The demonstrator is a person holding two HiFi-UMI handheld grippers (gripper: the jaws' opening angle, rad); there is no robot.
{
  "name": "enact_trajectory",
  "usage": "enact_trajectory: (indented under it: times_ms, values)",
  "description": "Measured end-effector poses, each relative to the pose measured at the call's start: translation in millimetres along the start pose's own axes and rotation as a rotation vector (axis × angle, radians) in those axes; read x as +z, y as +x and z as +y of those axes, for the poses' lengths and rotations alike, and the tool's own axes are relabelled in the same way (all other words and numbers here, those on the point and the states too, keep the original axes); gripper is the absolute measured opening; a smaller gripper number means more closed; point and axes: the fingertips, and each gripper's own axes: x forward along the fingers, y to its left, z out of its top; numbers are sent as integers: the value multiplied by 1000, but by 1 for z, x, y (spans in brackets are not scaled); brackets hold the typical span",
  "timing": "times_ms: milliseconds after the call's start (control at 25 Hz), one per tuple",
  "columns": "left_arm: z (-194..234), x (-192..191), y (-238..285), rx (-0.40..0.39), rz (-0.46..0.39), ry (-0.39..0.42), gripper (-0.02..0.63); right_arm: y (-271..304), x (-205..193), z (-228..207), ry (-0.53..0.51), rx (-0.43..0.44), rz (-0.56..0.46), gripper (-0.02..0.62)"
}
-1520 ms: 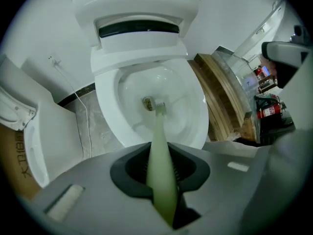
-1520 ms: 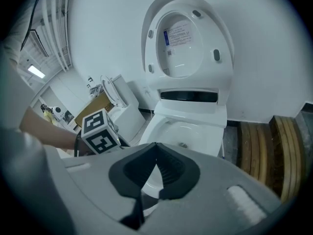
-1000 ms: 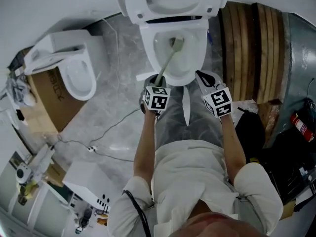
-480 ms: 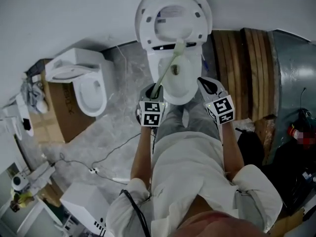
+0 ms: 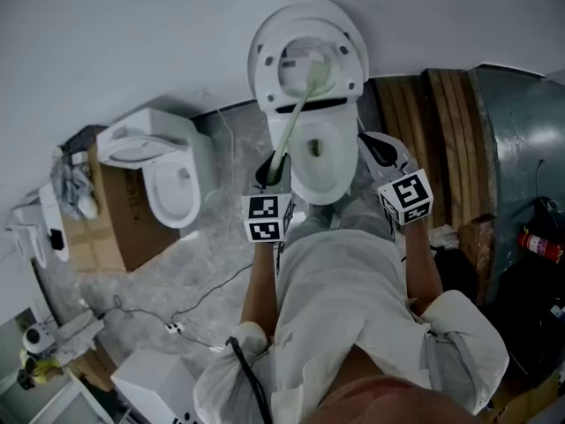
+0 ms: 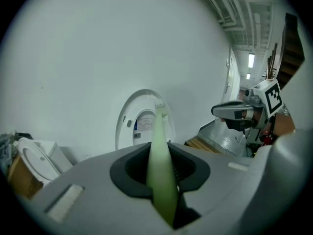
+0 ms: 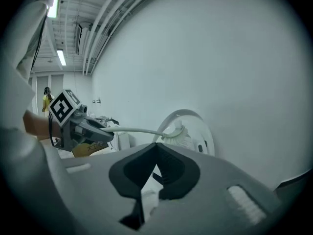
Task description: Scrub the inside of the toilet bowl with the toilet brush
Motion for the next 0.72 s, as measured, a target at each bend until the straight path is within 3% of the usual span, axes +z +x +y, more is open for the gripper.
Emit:
enact_trajectory:
  times_ms: [440, 720]
  values:
    - [-9, 62, -24, -26, -147, 27, 95, -8, 40, 2, -44, -14, -82, 2]
    - [-11, 75, -32, -38, -190, 49, 95, -14, 42, 7, -52, -25, -86, 2]
